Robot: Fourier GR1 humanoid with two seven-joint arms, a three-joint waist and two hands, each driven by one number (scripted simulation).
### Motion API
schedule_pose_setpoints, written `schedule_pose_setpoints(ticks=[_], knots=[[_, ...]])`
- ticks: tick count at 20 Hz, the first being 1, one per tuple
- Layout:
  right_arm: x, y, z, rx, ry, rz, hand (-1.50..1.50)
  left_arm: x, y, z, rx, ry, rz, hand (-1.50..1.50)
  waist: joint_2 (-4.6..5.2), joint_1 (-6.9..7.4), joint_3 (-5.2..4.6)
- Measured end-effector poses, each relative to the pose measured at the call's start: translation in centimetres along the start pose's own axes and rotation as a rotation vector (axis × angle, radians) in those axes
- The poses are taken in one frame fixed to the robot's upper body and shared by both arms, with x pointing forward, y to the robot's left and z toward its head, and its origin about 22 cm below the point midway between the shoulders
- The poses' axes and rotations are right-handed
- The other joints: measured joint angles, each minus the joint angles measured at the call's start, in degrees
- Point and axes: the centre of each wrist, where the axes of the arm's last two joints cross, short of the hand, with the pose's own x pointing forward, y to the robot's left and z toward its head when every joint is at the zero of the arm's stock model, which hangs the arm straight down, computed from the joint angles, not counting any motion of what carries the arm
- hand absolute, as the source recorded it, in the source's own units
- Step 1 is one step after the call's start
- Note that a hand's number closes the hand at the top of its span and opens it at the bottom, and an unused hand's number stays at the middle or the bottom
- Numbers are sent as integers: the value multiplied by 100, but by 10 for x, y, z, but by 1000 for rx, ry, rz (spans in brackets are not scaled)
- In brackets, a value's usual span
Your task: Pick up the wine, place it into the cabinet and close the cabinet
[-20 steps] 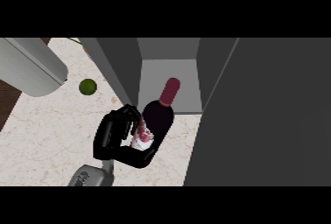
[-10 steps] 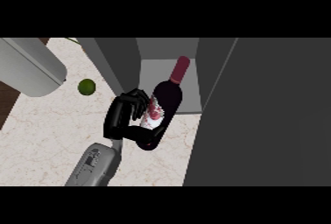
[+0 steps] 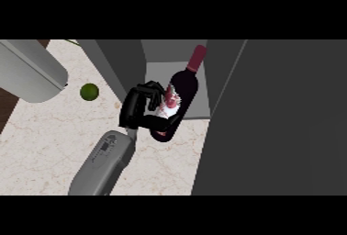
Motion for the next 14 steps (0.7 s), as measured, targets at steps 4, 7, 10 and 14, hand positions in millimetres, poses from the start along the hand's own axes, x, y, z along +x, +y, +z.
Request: schedule_pose_setpoints(ticks=[4, 7, 10, 14], knots=[[-2, -1, 2, 5, -11, 6, -150, 0, -4, -18, 11, 5, 13, 150, 9, -45, 1], [-2, 0, 3, 11, -13, -6, -150, -2, -9, -27, 16, 13, 19, 150, 19, -74, -1], [-3, 1, 3, 14, -13, -17, -150, -4, -15, -34, 28, 20, 16, 150, 25, -104, -2], [-4, 0, 3, 19, -27, -14, -150, 3, -21, -52, 38, 34, -4, 150, 41, -155, -1]])
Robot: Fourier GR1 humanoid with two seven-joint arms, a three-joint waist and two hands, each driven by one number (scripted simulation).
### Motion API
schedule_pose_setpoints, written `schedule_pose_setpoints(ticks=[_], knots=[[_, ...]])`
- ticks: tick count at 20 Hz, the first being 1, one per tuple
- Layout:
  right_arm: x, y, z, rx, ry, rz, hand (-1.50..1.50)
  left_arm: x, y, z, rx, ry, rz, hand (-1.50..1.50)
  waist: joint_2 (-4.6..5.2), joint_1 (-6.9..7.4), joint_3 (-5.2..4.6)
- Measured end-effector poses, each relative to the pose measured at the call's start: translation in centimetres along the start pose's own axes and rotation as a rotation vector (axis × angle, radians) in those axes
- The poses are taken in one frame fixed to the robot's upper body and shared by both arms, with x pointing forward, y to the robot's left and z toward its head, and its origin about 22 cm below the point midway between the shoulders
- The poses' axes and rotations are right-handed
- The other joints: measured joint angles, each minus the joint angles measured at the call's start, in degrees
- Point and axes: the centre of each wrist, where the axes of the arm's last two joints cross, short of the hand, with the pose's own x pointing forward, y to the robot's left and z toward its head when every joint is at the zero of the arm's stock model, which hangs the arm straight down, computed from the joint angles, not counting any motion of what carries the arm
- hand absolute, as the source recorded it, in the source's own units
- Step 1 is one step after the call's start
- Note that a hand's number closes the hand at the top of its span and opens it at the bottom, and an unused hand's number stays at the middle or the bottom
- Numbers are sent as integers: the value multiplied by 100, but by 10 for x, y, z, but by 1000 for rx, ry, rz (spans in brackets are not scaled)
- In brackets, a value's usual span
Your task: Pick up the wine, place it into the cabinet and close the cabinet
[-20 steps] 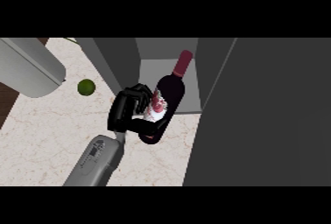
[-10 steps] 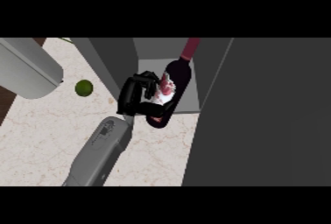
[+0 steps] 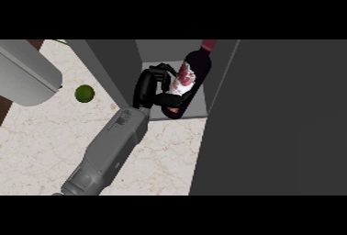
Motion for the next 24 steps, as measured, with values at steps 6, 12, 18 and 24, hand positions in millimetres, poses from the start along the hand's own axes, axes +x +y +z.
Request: schedule_pose_setpoints(ticks=[6, 12, 18, 24], knots=[[-2, 2, 3, 8, -5, -20, -150, -4, -3, -10, 24, 53, -105, 150, 15, -68, 1], [-3, 2, 4, 19, -12, -22, -150, -5, 3, -19, 81, 97, -102, 150, 57, -149, -1], [-4, 1, 6, 26, -17, -23, -150, -1, 7, -28, 122, 131, -73, 150, 85, -191, -1], [-6, 1, 10, 37, -24, -31, -150, -2, 16, -30, 177, 121, -102, 150, 124, -280, -2]])
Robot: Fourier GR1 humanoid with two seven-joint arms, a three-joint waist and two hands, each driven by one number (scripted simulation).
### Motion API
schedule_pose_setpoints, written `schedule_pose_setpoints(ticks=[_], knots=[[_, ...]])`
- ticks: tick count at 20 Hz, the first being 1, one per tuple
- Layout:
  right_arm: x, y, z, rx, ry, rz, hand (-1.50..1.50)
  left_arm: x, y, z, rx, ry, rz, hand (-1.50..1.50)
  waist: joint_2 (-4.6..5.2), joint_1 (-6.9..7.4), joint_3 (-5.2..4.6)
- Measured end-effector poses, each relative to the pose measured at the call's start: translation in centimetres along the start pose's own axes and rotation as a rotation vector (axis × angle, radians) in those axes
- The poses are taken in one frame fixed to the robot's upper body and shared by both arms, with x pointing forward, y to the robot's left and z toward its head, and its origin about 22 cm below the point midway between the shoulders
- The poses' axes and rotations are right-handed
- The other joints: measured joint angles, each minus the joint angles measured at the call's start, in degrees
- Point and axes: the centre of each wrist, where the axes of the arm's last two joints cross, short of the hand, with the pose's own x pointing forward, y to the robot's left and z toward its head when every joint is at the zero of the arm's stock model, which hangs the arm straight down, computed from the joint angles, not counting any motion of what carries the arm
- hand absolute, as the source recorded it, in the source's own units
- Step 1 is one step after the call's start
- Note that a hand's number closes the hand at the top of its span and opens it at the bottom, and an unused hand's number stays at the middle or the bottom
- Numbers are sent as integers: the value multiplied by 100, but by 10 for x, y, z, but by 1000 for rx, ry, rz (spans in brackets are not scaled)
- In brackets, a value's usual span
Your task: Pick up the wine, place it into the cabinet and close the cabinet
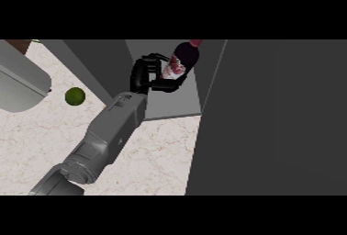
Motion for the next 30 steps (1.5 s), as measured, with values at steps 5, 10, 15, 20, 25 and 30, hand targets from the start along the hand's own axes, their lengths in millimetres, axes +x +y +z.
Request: schedule_pose_setpoints(ticks=[5, 10, 15, 20, 25, 30], knots=[[-1, 0, 2, 12, -8, -3, -150, 6, 9, -8, 26, -27, -53, -150, 20, -35, 2], [-2, 0, 4, 32, -10, -5, -150, 10, 21, -14, 70, -62, -129, -150, 38, -116, 0], [-2, 0, 4, 42, -21, -6, -150, 11, 24, -16, 105, -70, -180, -150, 59, -126, -2], [-3, 0, 6, 50, -27, -11, -150, 20, 28, -21, 112, -89, -158, -150, 71, -161, -8], [-3, 0, 6, 48, -29, -13, -150, 32, 24, -27, 51, -135, -62, 150, 59, -122, -13], [-3, -1, 7, 42, -15, -8, -150, 40, 13, -28, -20, -184, 71, 150, 19, -20, -10]])
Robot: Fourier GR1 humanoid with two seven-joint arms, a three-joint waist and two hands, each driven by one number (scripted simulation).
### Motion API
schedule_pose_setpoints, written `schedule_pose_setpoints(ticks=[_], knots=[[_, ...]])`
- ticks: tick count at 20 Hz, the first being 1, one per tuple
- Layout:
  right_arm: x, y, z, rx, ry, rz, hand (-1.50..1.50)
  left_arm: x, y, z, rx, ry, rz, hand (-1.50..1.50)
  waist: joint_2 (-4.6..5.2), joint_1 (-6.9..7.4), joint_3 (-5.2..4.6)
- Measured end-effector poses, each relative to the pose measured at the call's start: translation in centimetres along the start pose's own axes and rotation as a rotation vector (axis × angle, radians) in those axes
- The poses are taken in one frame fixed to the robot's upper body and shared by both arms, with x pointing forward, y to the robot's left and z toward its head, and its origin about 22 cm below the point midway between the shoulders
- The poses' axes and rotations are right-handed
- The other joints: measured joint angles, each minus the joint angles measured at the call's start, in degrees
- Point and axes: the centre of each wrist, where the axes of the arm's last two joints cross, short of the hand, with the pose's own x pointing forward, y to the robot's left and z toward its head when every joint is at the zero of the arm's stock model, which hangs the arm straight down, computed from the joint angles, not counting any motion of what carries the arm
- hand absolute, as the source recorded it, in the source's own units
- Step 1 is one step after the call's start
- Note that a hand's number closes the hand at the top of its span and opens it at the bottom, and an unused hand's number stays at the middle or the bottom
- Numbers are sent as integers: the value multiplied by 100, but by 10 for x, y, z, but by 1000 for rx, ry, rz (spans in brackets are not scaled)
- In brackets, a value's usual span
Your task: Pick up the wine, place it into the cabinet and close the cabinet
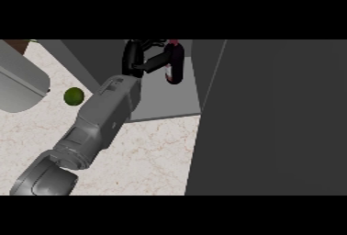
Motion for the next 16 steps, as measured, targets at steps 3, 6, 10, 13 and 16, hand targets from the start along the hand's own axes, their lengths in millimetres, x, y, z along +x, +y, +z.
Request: schedule_pose_setpoints(ticks=[3, 6, 10, 13, 16], knots=[[0, -2, 1, -6, 1, 8, -150, 5, -6, -2, -48, -20, 66, -150, -27, 52, 4], [1, -2, 1, -11, 13, 8, -150, 9, -17, -3, -86, -24, 108, -150, -56, 113, 5], [2, -5, 0, -23, 12, 23, -150, 10, -25, -1, -115, -19, 141, -150, -86, 197, 9], [3, -7, 1, -34, 28, 38, -150, 12, -28, -2, -139, -16, 163, -150, -124, 280, 10], [3, -9, 2, -46, 34, 44, -150, 11, -30, 0, -155, -10, 183, -150, -163, 356, 12]])
